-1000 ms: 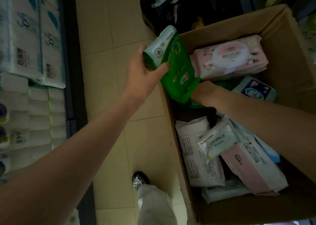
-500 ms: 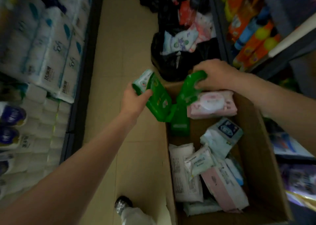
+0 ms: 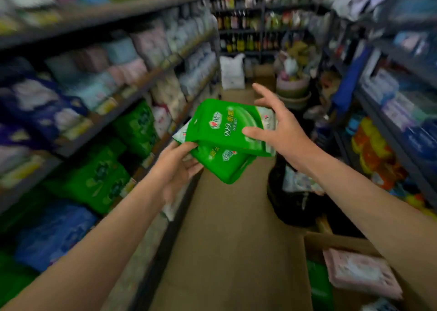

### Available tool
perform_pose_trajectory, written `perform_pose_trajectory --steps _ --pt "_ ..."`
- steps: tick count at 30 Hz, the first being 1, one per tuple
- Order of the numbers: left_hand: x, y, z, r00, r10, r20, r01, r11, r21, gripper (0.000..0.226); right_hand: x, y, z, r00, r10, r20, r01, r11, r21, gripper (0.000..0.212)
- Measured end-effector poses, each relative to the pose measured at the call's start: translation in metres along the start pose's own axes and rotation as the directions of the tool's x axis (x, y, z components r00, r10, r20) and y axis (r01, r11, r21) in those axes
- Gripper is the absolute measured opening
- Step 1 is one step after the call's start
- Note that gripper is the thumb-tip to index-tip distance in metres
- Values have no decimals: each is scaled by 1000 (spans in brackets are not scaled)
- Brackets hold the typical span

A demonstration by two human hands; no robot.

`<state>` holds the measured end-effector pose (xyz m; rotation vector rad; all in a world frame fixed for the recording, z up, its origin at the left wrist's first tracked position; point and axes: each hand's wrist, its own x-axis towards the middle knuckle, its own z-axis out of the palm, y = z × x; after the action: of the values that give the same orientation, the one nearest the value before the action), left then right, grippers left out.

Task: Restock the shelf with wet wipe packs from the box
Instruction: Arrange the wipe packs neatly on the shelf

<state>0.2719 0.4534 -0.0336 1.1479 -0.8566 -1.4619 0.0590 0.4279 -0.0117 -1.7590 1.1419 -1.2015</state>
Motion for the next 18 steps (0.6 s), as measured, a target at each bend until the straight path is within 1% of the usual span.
perform_pose_trajectory --steps 1,2,4,5,6,7,8,9,10,11,12,13,14,15,16,17,18 --pt "-8 27 -16 999 42 2 -42 999 17 21 13 -22 13 999 -6 50 7 999 -34 77" --pt "-17 54 -32 996 85 1 -85 995 43 21 25 -47 28 996 -8 87 15 996 -84 77" --pt "-37 107 -67 985 173 -13 -169 976 134 22 48 -96 57 983 33 180 3 981 -196 64" --pt "-48 132 -85 976 216 -26 -208 961 180 22 56 -120 74 964 72 256 -4 967 -254 58" --pt "-61 155 -102 964 263 -43 -248 946 208 22 61 -145 92 935 102 340 -4 961 -278 49" --pt "-75 178 -118 948 312 -67 -291 930 225 23 67 -164 110 904 101 416 2 971 -239 37" --pt "-87 198 -133 928 361 -93 -334 915 225 23 70 -184 127 885 73 461 -1 988 -154 25" --pt "-100 216 -148 905 407 -124 -377 902 208 22 75 -202 146 895 29 445 -12 999 -41 16" --pt "-112 232 -162 872 460 -166 -431 884 182 21 79 -221 163 924 -17 382 -27 994 109 11" --pt "-123 247 -175 828 514 -226 -490 858 154 21 87 -237 179 952 -39 303 -53 956 288 8" --pt "-131 262 -187 766 567 -302 -559 820 123 24 95 -253 194 964 -30 264 -105 870 481 10" --pt "-139 276 -197 696 604 -389 -627 775 82 29 103 -267 208 956 -4 293 -193 744 640 20" --pt "-146 289 -206 621 623 -475 -692 721 42 32 111 -281 222 926 12 377 -307 601 737 42" --pt "-151 302 -214 548 633 -547 -749 662 16 31 115 -296 238 875 6 485 -425 492 760 71" --pt "-156 313 -220 483 639 -599 -790 613 17 27 117 -312 255 812 -28 583 -517 431 740 91" --pt "-159 321 -226 439 638 -632 -807 590 35 26 116 -328 273 757 -103 645 -556 417 719 94" --pt "-159 328 -231 424 642 -639 -805 590 58 27 112 -344 291 721 -178 670 -555 431 712 82"
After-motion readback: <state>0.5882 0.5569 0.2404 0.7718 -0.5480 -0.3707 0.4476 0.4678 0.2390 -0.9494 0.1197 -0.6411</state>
